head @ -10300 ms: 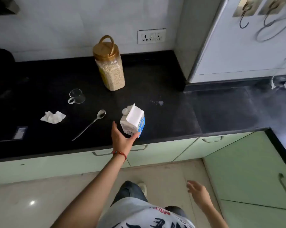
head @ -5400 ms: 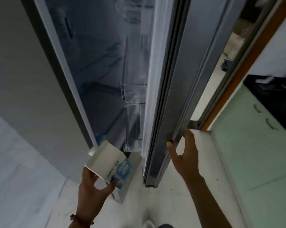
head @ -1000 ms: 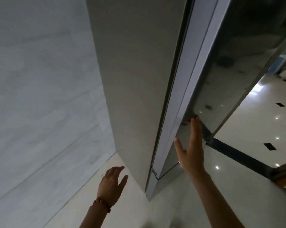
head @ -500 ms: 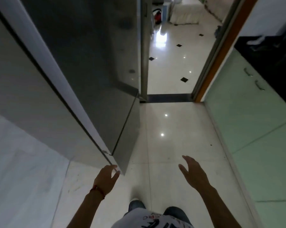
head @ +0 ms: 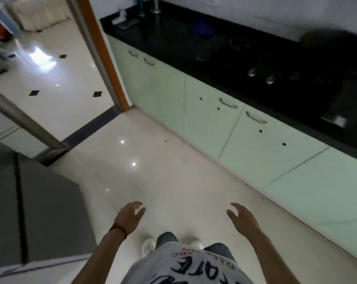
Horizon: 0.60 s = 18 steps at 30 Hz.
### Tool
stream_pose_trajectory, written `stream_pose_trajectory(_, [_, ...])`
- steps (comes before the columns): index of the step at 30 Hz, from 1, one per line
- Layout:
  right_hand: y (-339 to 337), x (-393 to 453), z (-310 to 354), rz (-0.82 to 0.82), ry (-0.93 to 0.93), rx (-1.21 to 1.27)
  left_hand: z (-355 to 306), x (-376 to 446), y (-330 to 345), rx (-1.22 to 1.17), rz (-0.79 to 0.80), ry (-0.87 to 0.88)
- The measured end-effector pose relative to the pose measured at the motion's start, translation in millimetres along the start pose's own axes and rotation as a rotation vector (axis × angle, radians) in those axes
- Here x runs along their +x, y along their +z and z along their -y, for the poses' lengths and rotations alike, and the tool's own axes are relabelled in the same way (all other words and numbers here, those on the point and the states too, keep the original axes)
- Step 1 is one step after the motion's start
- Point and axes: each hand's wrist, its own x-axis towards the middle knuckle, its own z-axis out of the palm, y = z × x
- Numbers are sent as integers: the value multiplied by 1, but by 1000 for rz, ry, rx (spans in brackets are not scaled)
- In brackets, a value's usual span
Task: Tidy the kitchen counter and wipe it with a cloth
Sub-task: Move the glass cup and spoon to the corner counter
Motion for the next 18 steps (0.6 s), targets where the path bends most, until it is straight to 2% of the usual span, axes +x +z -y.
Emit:
stream_pose_trajectory(7, [-26, -46, -114, -201, 332, 342, -133, 41, 70, 227, 255, 240])
stream_pose_trajectory(18, [-22, -92, -186, -458, 771, 787, -290, 101, 165, 559, 539, 513])
